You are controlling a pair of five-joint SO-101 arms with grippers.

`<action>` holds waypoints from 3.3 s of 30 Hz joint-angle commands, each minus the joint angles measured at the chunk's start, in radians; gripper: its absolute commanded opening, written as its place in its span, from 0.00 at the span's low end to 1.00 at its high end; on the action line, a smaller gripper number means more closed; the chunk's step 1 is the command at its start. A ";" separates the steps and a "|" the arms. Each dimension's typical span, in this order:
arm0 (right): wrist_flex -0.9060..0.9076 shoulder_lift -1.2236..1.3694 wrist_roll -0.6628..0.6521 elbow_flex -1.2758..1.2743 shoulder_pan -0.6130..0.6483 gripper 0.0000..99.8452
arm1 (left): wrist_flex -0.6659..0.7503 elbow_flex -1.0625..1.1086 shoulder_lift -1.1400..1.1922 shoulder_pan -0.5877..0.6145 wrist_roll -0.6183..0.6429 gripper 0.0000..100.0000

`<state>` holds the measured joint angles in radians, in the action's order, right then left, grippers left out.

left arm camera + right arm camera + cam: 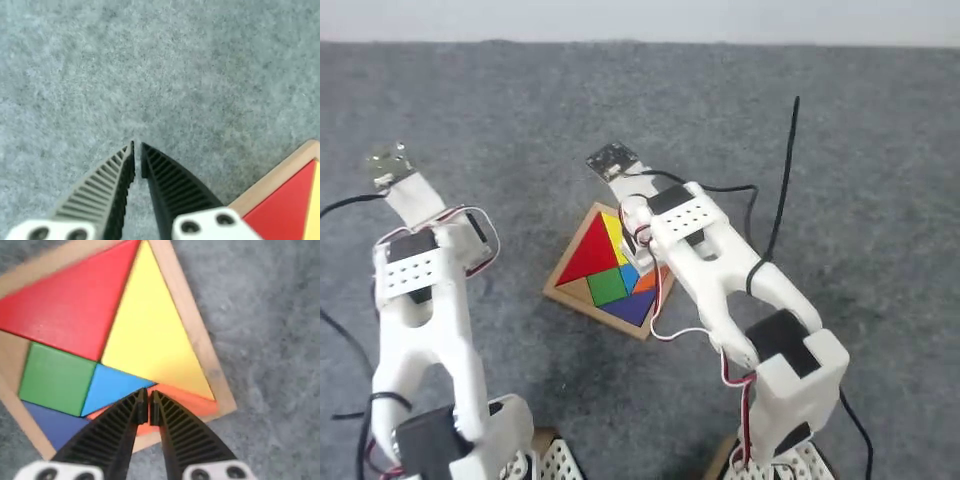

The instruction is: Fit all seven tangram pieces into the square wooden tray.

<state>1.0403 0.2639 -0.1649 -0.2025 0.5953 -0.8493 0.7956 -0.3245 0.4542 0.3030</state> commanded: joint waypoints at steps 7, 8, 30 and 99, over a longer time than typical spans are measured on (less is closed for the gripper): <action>0.038 -0.008 0.150 0.025 -0.019 0.03 | 0.063 0.025 -0.084 -0.002 0.012 0.01; 0.051 -0.008 0.150 0.043 -0.021 0.03 | 0.083 0.048 -0.109 -0.002 0.012 0.01; -0.226 -0.684 -0.008 -0.525 -0.315 0.01 | 0.552 0.811 -0.993 -0.216 -0.302 0.02; 0.248 -2.046 -0.074 -1.481 -0.420 0.01 | -0.413 0.888 -1.493 -0.307 -0.302 0.02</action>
<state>1.2812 -1.7921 -0.2309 -1.6709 0.1734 -1.2605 1.6962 -1.7975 0.1550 0.0054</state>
